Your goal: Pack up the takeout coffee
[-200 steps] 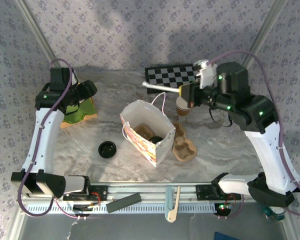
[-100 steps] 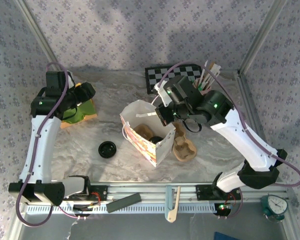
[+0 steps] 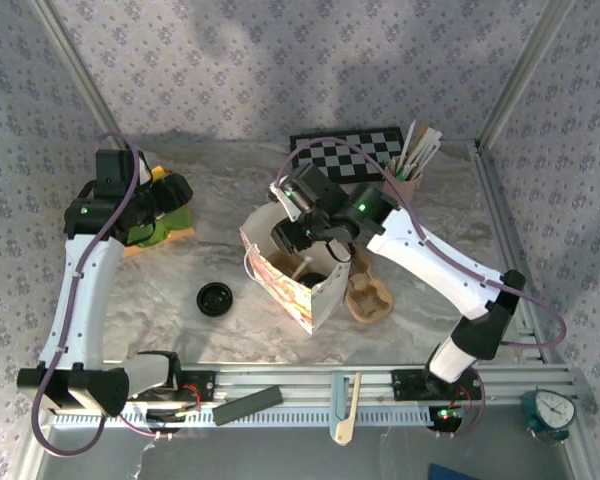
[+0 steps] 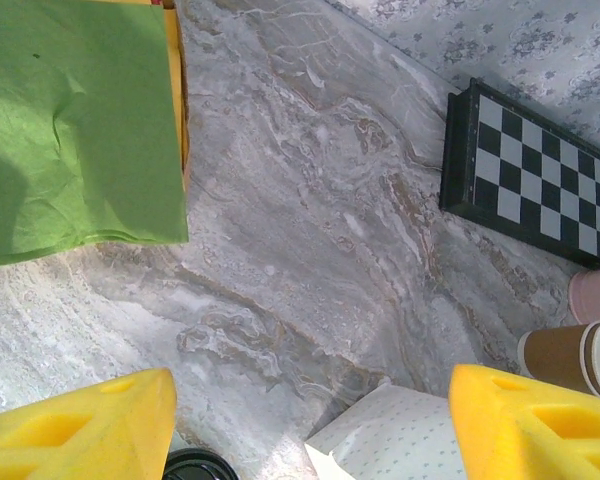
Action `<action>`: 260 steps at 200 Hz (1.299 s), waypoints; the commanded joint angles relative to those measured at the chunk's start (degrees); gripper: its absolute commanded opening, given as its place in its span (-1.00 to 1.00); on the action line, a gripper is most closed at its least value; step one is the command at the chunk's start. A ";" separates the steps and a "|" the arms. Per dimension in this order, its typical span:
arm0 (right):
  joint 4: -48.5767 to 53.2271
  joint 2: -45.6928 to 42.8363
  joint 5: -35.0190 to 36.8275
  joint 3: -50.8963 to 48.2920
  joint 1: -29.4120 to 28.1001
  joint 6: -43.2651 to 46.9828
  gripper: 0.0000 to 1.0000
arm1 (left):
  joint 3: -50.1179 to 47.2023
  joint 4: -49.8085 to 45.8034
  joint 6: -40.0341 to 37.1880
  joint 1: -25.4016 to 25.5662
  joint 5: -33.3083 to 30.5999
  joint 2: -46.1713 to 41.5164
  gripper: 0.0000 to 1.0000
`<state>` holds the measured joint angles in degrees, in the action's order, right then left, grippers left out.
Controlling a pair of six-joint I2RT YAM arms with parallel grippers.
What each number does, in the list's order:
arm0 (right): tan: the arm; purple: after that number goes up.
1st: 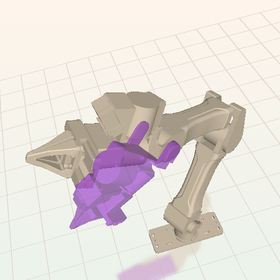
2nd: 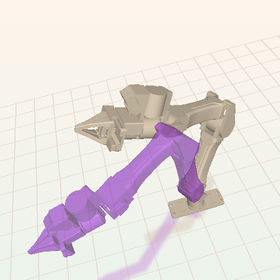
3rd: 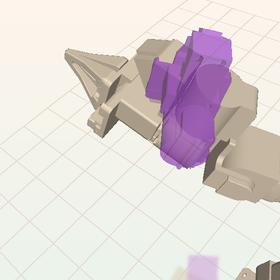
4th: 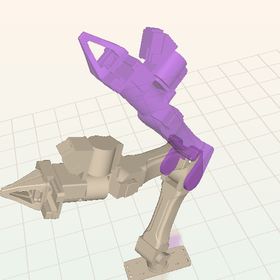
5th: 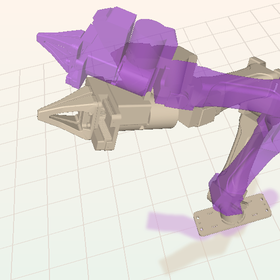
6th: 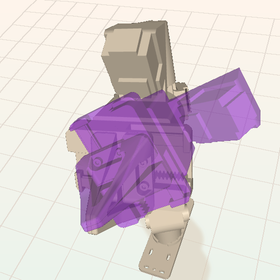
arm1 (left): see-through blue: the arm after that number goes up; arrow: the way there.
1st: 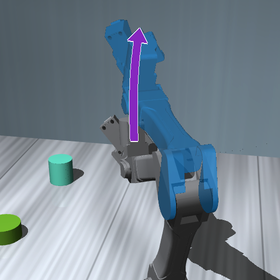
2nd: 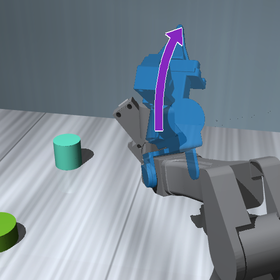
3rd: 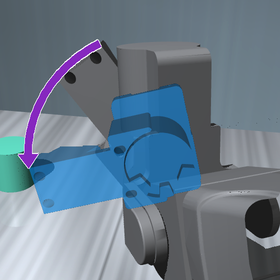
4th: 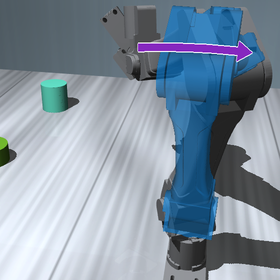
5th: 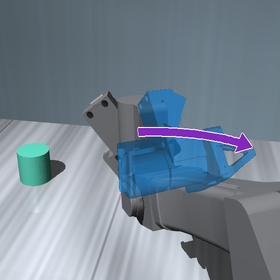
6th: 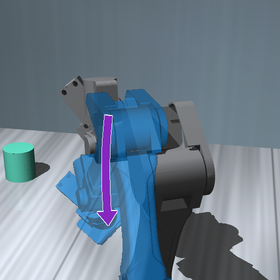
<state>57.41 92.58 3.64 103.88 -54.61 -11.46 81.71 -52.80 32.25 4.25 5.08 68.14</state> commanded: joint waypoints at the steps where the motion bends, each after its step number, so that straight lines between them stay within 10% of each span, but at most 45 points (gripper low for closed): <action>1: 0.19 -2.20 1.47 2.56 -0.17 0.09 0.11 | -0.28 -1.20 -0.25 0.15 -1.27 -0.07 0.45; 51: -2.15 -7.71 2.57 1.81 3.37 -1.52 0.39 | -3.40 -0.24 -0.26 -2.45 -4.15 4.92 0.43; 79: -4.26 -11.09 3.16 -0.42 6.07 -2.30 0.99 | -5.50 2.63 -0.41 -4.65 -6.01 9.51 0.39; 141: -6.16 -15.02 -0.58 -3.91 13.28 -4.09 0.99 | -2.69 6.16 -1.07 -5.66 -17.72 23.09 0.40; 260: -5.97 -13.44 -3.39 -5.40 18.38 -4.36 1.00 | 6.43 11.62 -2.88 -10.31 -17.52 42.17 0.33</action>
<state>52.01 78.48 1.43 98.52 -36.93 -15.22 86.32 -41.60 30.48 -4.82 -12.73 108.71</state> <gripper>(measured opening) 0.997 0.692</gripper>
